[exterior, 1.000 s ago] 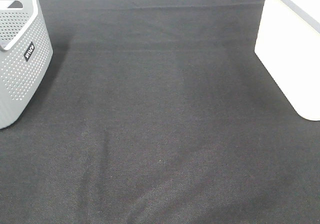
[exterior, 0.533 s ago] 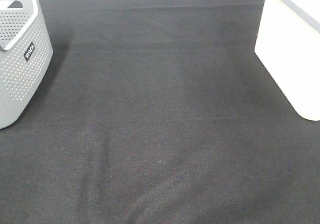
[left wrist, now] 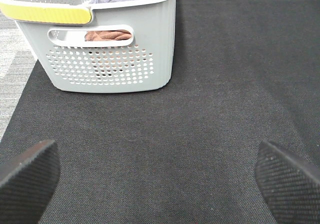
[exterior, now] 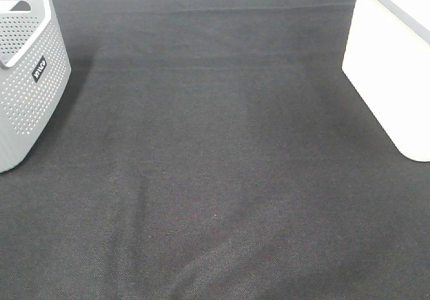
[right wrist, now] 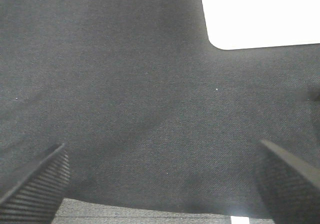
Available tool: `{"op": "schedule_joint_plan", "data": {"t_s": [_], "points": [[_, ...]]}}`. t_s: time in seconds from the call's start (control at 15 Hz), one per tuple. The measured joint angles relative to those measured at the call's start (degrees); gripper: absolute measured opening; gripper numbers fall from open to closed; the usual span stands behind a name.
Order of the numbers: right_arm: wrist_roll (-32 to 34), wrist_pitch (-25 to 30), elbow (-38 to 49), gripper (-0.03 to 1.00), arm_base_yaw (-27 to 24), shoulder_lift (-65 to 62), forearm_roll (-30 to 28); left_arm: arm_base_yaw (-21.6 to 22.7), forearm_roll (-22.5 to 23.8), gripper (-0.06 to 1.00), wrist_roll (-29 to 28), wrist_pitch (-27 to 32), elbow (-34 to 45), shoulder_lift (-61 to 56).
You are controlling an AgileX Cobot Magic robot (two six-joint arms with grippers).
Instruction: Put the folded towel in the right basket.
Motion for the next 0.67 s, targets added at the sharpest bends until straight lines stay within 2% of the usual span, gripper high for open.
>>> {"op": "schedule_joint_plan", "data": {"t_s": [0.13, 0.67], "points": [[-0.11, -0.11, 0.06, 0.96, 0.00, 0.00, -1.66, 0.00, 0.00, 0.99, 0.00, 0.00, 0.00, 0.00], [-0.11, -0.11, 0.06, 0.96, 0.00, 0.00, -1.83, 0.00, 0.00, 0.99, 0.00, 0.00, 0.00, 0.00]]}}
